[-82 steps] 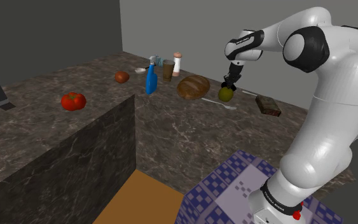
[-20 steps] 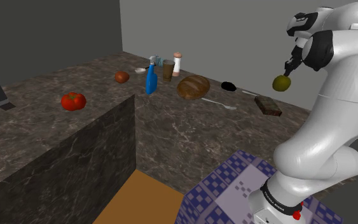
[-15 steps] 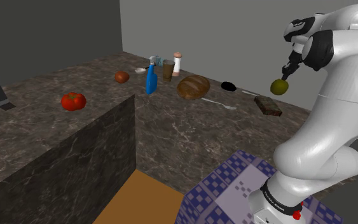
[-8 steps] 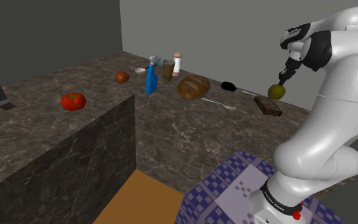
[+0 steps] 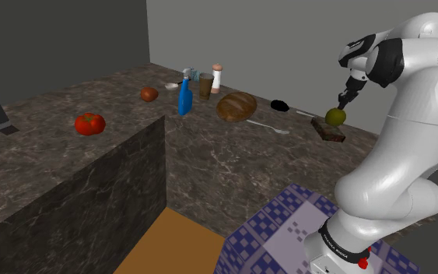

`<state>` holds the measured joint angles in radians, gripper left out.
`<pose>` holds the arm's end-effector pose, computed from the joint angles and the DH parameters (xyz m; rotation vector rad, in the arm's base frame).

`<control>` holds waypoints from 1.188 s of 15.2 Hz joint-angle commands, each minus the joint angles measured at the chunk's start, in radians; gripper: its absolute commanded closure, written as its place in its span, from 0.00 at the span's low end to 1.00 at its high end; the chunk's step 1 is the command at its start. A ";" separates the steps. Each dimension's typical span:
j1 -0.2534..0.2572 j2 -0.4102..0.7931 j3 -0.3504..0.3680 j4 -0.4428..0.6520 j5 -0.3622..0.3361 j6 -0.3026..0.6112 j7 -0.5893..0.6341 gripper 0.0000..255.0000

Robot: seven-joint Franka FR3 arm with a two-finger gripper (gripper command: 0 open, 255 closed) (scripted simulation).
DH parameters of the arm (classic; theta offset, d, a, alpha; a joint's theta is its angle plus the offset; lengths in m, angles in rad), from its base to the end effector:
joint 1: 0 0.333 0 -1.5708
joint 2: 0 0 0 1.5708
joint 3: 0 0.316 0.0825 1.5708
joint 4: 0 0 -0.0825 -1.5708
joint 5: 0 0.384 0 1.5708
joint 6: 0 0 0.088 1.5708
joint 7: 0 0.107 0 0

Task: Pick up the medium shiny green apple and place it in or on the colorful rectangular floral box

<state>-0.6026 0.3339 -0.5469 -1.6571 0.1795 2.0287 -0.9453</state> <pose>0.3091 -0.5765 0.4470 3.0380 -0.3732 0.0606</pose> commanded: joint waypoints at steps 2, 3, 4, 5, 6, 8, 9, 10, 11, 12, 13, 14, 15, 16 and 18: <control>0.000 0.000 0.000 -0.001 0.000 0.002 0.000 1.00; 0.000 0.000 0.000 -0.001 0.000 0.002 0.000 1.00; 0.000 0.000 0.000 -0.001 0.000 0.002 0.000 1.00; 0.000 0.000 0.000 -0.001 0.000 0.002 0.000 0.00; 0.000 0.000 0.000 -0.001 0.000 0.002 0.000 0.00; 0.000 0.000 0.000 -0.001 0.000 0.002 0.000 0.00; 0.000 0.000 0.000 -0.001 0.000 0.002 0.000 0.00; 0.000 0.000 0.000 -0.001 0.000 0.002 0.000 0.00; 0.002 -0.012 -0.003 0.017 -0.007 -0.027 0.005 0.00; 0.004 -0.022 -0.006 0.038 -0.014 -0.056 0.009 0.00; 0.005 -0.031 -0.008 0.060 -0.020 -0.086 0.013 0.00; 0.005 -0.037 -0.009 0.078 -0.025 -0.109 0.016 0.00; 0.005 -0.037 -0.009 0.078 -0.025 -0.109 0.016 0.00; 0.005 -0.037 -0.009 0.078 -0.025 -0.109 0.016 0.00; 0.005 -0.037 -0.009 0.078 -0.025 -0.109 0.016 0.00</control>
<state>-0.5974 0.2974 -0.5559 -1.5793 0.1554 1.9208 -0.9290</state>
